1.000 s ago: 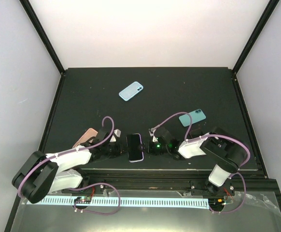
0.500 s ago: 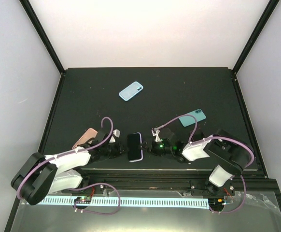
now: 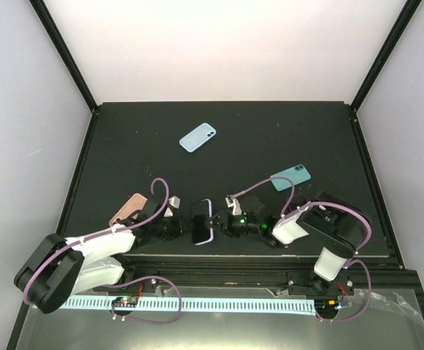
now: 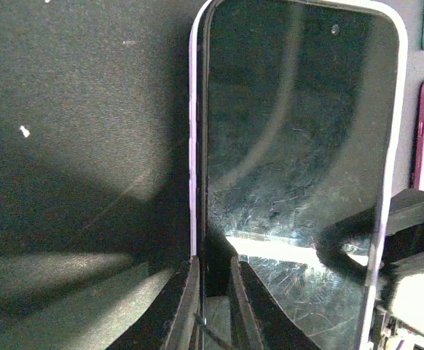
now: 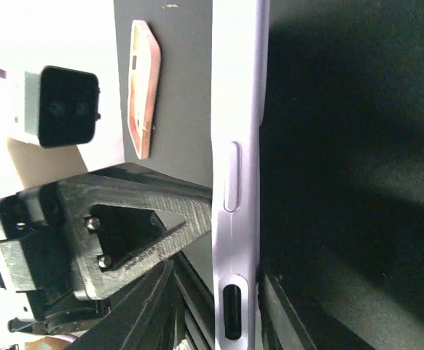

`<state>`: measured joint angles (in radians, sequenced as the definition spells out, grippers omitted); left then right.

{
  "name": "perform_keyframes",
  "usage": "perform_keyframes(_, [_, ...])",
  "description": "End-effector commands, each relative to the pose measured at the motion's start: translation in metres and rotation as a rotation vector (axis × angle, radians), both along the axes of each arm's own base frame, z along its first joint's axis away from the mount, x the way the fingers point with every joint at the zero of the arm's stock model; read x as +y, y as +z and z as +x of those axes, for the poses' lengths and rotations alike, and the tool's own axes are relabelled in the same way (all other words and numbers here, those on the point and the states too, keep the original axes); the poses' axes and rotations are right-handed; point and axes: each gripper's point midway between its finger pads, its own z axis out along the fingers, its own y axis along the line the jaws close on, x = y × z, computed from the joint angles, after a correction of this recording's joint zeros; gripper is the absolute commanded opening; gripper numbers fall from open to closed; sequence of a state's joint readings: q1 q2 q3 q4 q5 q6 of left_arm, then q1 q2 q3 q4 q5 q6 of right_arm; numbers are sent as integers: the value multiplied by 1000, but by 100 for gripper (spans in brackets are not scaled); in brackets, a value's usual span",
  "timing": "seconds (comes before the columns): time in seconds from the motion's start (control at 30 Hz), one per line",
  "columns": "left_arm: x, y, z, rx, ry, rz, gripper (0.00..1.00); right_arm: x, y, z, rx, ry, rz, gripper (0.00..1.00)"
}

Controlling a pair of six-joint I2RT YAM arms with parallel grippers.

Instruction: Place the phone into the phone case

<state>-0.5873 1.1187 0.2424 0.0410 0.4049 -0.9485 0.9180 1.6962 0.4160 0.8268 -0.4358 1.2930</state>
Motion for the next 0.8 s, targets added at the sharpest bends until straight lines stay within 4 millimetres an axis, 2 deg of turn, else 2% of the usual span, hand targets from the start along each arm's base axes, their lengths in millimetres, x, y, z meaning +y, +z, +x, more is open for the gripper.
perform_keyframes(0.0, [-16,11,-2,-9,-47,-78,13,11,12,-8,-9,58,61,32])
perform_keyframes(0.2, [-17,16,-2,-16,-46,-94,16,5,1,-4,-60,54,-38,18])
perform_keyframes(0.3, [-18,25,-1,-34,-49,-118,26,5,7,-2,-106,67,-45,15])
perform_keyframes(0.37, [-17,33,1,-50,-47,-133,36,3,12,0,-153,81,-71,14])
perform_keyframes(0.43, [-16,48,4,-96,-42,-160,43,0,21,0,-202,90,-83,13])
perform_keyframes(0.6, [-4,91,11,-227,-19,-232,64,-3,60,-5,-291,121,-11,12])
perform_keyframes(0.77, [16,126,16,-355,40,-267,79,-3,96,-18,-349,171,96,12])
